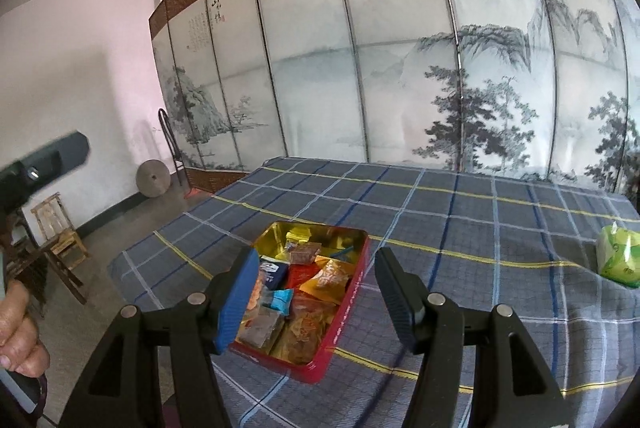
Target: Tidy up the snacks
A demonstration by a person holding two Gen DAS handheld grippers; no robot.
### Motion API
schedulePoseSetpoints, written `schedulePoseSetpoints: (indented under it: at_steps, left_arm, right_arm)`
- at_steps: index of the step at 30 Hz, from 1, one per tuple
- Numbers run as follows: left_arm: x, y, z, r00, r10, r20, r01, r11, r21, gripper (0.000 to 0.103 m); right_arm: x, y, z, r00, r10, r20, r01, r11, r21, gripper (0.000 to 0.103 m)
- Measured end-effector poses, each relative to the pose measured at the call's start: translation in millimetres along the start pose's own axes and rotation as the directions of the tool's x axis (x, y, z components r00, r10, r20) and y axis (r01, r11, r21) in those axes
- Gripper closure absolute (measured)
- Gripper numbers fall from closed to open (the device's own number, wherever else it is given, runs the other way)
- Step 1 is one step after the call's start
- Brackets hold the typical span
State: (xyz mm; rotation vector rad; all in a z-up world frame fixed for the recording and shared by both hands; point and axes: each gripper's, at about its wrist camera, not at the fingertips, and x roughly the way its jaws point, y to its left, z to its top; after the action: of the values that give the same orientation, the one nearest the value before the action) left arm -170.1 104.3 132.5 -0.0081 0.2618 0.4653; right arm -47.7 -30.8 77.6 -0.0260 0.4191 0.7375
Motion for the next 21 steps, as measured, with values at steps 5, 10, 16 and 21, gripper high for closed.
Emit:
schedulePoseSetpoints:
  at_steps: [5,10,16,21]
  left_arm:
    - [15.1,2.2,-13.8,0.999,0.005,-0.049,-0.005,1.0,-0.001,0.0]
    - [26.5,5.8,-26.3,0.996,0.0,-0.094,0.0,1.0,-0.003,0.0]
    - [36.0,10.1,-36.6,0.991,0.0,-0.131,0.0,1.0,-0.001,0.0]
    - [44.3,12.0,-42.6,0.987,-0.002,-0.163,0.001,1.0,-0.004,0.0]
  right_arm:
    - [-8.3,8.7,-1.4,0.997,-0.062,0.053,0.063,0.998,-0.017,0.026]
    - [-14.7,20.2,-2.6,0.989,-0.109,0.1,0.115,0.992,-0.052,0.025]
    - [-10.9,28.3,-5.1,0.991,-0.104,0.086,0.112,0.99,-0.088,0.024]
    - [-8.6,28.2,-7.2,0.993,-0.097,0.065,0.102,0.991,-0.091,0.024]
